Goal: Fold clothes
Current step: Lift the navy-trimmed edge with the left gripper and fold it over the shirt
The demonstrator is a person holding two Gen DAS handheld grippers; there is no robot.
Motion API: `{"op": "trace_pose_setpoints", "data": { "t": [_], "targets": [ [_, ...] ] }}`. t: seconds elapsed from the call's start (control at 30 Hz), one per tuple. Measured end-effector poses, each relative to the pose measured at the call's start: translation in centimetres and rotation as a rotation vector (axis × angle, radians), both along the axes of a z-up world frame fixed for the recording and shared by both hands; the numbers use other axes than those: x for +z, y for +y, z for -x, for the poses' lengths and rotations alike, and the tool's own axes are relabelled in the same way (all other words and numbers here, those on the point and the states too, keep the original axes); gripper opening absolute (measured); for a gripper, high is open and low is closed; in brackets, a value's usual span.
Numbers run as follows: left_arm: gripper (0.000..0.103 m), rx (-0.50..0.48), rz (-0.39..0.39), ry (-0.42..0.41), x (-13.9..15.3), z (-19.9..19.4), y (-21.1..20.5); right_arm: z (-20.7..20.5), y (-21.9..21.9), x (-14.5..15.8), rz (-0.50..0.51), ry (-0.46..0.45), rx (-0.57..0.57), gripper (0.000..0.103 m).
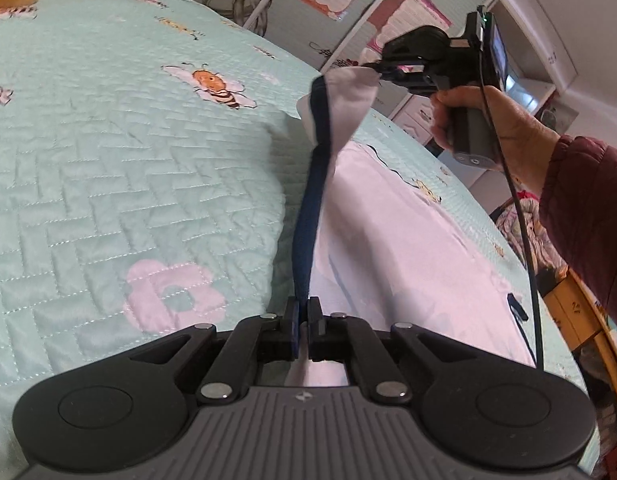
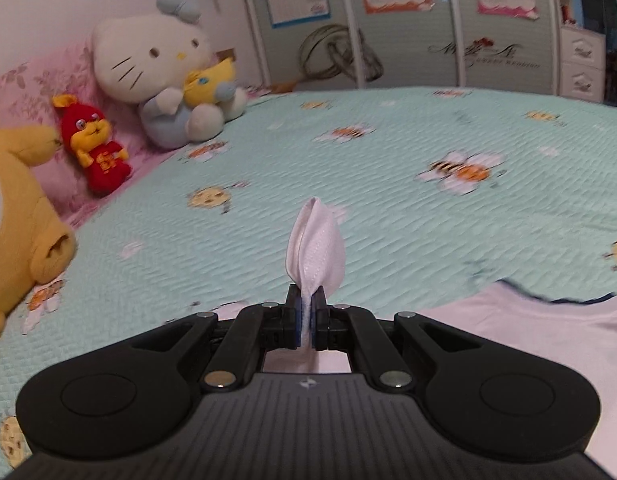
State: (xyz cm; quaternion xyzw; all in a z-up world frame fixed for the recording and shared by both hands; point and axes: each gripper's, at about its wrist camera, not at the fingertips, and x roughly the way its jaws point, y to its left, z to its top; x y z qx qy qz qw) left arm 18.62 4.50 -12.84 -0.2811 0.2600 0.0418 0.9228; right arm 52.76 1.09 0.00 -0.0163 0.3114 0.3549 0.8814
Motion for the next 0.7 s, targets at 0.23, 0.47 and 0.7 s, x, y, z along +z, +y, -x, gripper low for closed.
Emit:
{"op": "trace_pose_setpoints", "data": {
  "t": [0.23,0.47,0.7],
  "targets": [
    [0.002,-0.097,-0.108,-0.011,0.8,-0.8,-3.3,-1.8,-5.8,0.4,-0.031,-0.035,-0.043,0.003],
    [0.013,-0.234,0.072,0.016,-0.5,-1.9,-3.7,-2.6,-12.5,-0.1,-0.093,-0.05,-0.091,0.003],
    [0.032,-0.211,0.241,-0.055,-0.8,-1.6,0.0,-3.2,-20.2,-4.8,-0.138,-0.016,-0.315,0.003]
  ]
}}
